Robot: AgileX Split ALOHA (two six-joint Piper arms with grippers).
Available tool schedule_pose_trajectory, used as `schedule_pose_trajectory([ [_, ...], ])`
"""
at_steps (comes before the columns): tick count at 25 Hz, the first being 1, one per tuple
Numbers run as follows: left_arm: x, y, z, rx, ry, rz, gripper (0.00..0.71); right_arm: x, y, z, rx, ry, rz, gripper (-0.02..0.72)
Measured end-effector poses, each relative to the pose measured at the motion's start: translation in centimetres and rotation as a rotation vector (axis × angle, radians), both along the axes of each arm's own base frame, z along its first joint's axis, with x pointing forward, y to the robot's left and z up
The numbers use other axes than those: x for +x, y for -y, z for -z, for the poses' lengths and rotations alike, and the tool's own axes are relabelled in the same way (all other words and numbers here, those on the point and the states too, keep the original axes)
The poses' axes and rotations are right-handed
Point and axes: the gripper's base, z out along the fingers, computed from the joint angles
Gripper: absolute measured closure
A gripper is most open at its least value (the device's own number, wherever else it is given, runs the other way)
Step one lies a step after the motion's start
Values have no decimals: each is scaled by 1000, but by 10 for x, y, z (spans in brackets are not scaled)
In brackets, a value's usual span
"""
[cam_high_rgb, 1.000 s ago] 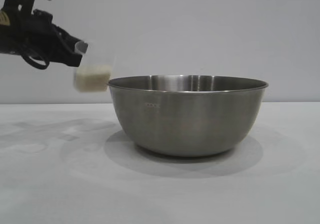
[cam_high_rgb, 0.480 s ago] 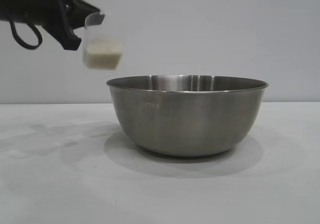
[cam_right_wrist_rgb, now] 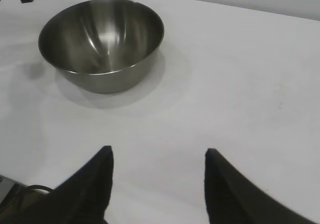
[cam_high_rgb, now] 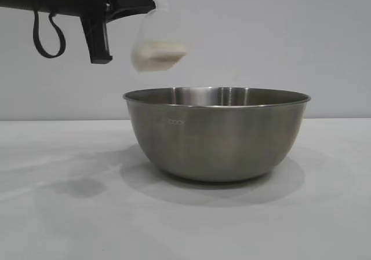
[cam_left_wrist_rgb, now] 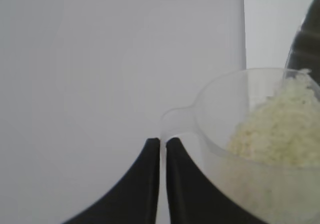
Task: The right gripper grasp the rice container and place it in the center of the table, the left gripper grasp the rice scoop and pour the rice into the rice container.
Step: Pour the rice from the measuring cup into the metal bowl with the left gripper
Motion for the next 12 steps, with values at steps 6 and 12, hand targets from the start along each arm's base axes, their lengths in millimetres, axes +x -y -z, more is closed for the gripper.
schedule_pose_trajectory([
  [6, -7, 6, 4, 161, 173, 94, 710, 0, 0, 0, 0, 0, 0, 313],
  [12, -12, 13, 4, 273, 351, 128, 710, 0, 0, 0, 0, 0, 0, 313],
])
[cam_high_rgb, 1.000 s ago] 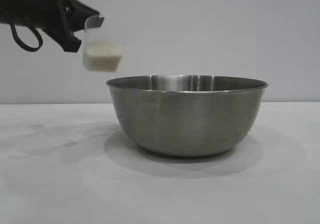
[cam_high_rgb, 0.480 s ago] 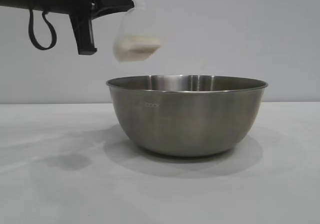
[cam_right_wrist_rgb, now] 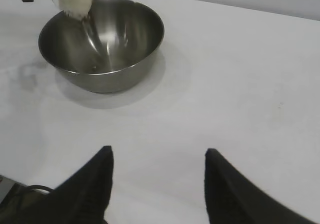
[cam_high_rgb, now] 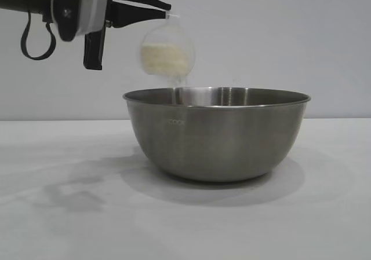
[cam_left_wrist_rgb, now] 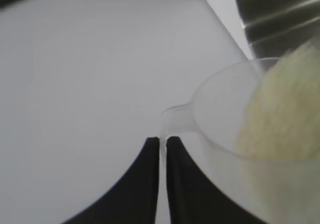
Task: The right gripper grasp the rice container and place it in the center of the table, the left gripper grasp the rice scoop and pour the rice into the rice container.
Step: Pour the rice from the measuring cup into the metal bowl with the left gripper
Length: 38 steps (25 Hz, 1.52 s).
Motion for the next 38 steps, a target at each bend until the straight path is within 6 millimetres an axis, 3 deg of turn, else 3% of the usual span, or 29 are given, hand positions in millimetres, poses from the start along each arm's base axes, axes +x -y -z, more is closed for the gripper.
schedule_pose_trajectory([
  [8, -1, 2, 0, 87, 168, 16, 710, 0, 0, 0, 0, 0, 0, 313],
  [21, -1, 2, 0, 83, 163, 12, 710, 0, 0, 0, 0, 0, 0, 313],
  [28, 6, -2, -4, -209, -265, -81, 710, 0, 0, 0, 0, 0, 0, 313],
  [32, 17, -11, -9, -551, -608, -203, 710, 0, 0, 0, 0, 0, 0, 313],
  [38, 32, -32, -15, -1014, -901, -337, 710, 0, 0, 0, 0, 0, 0, 313],
])
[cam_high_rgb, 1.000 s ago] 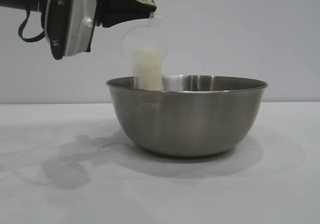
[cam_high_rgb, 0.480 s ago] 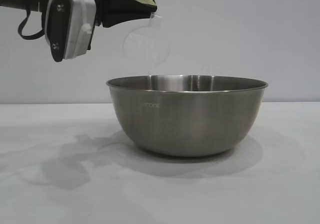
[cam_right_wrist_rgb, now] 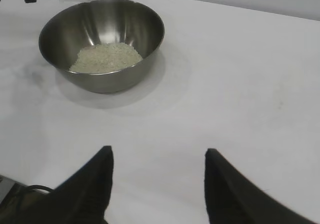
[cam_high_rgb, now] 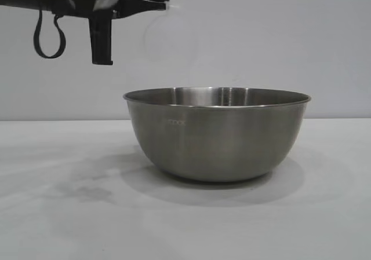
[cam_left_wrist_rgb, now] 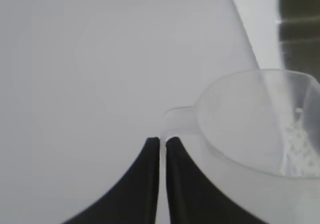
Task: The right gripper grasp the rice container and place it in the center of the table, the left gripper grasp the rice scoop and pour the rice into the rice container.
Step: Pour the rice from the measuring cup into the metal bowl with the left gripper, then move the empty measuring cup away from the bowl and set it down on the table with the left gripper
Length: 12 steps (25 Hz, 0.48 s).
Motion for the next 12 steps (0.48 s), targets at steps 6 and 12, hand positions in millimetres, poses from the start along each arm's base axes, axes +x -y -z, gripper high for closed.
schedule_pose_trajectory([
  [6, 9, -49, 8, -444, -238, -196, 710, 0, 0, 0, 0, 0, 0, 313],
  [12, -18, -66, 40, -521, -402, -286, 710, 0, 0, 0, 0, 0, 0, 313],
])
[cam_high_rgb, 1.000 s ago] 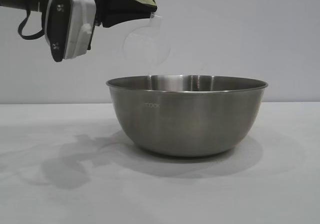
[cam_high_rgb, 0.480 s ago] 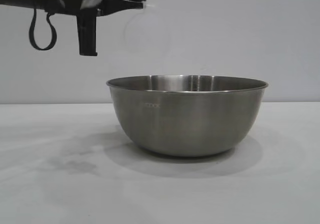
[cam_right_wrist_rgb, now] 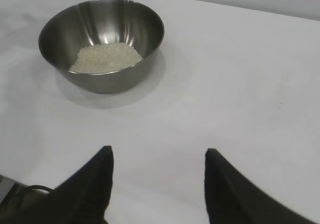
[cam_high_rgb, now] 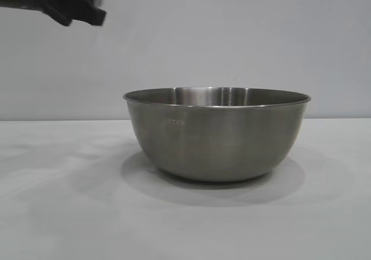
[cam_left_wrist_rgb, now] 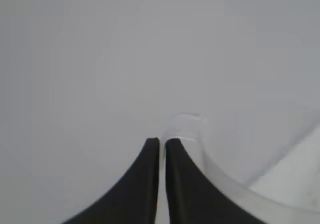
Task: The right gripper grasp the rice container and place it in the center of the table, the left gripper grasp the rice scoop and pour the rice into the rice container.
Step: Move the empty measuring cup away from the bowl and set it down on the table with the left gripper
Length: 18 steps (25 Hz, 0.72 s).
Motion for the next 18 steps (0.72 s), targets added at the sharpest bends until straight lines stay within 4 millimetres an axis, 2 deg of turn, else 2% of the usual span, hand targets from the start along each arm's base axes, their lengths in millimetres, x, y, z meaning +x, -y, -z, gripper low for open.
schedule_pose_trajectory([
  [5, -20, -11, 19, -100, -117, -84, 710, 0, 0, 0, 0, 0, 0, 313],
  [10, -39, -16, 34, -105, -202, -118, 710, 0, 0, 0, 1, -1, 1, 313],
  [18, -49, -18, 61, -82, -308, -128, 710, 0, 0, 0, 1, -1, 1, 313],
])
